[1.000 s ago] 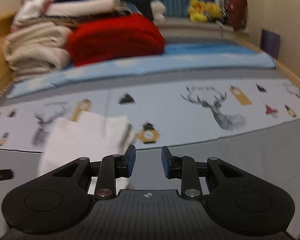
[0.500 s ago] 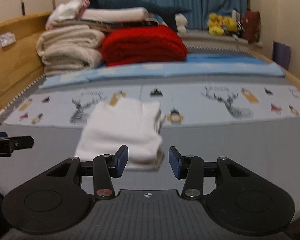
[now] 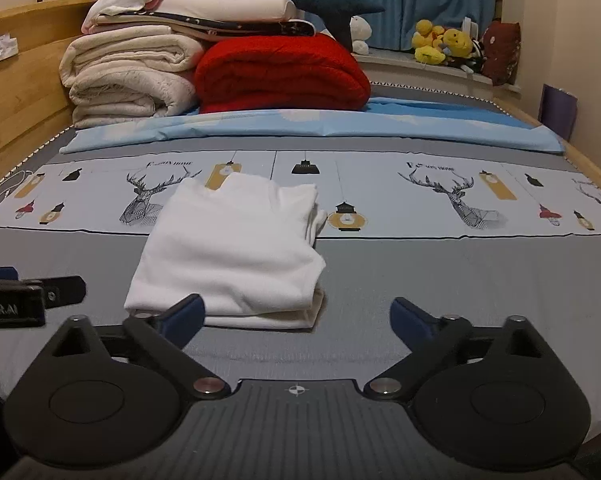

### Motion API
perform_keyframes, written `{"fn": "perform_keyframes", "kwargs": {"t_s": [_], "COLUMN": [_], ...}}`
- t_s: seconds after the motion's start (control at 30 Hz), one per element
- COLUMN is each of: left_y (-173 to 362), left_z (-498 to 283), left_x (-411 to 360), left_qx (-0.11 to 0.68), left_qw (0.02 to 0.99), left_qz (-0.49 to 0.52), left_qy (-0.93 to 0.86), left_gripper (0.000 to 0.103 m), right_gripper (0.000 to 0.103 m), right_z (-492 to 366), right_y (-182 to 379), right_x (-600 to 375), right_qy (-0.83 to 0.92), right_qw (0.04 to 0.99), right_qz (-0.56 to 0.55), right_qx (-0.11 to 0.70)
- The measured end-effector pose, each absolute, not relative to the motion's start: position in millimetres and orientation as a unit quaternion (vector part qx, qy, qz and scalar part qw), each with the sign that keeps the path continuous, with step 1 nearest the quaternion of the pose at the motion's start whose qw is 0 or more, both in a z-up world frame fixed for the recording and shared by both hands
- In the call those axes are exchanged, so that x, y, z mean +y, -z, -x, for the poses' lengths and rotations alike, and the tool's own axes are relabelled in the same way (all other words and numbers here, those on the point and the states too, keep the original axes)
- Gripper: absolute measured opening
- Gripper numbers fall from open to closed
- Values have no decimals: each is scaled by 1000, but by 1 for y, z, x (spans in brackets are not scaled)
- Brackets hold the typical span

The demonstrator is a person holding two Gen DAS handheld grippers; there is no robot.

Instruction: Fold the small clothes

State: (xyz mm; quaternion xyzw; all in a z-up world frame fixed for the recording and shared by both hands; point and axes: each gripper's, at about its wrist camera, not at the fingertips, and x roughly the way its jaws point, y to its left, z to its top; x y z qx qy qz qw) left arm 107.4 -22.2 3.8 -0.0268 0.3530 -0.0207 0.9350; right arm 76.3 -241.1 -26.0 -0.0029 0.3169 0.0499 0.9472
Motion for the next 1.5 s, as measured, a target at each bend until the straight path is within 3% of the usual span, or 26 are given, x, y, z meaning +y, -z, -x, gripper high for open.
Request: {"fn": "perform_keyframes", "kwargs": {"t_s": [1.5], "left_y": [4], "left_z": [-115], "left_x": [-23], "left_qx": [361], "left_qw": [931], "left_qz": [44], "left_qy": [19], "left_gripper": [103], "right_gripper": [102], "right_z": [-82], "right_y": [29], "right_x": [-229], "right_qy": [-61], "right_qw": [944], "right_qz": [9], "right_qx": [324]}}
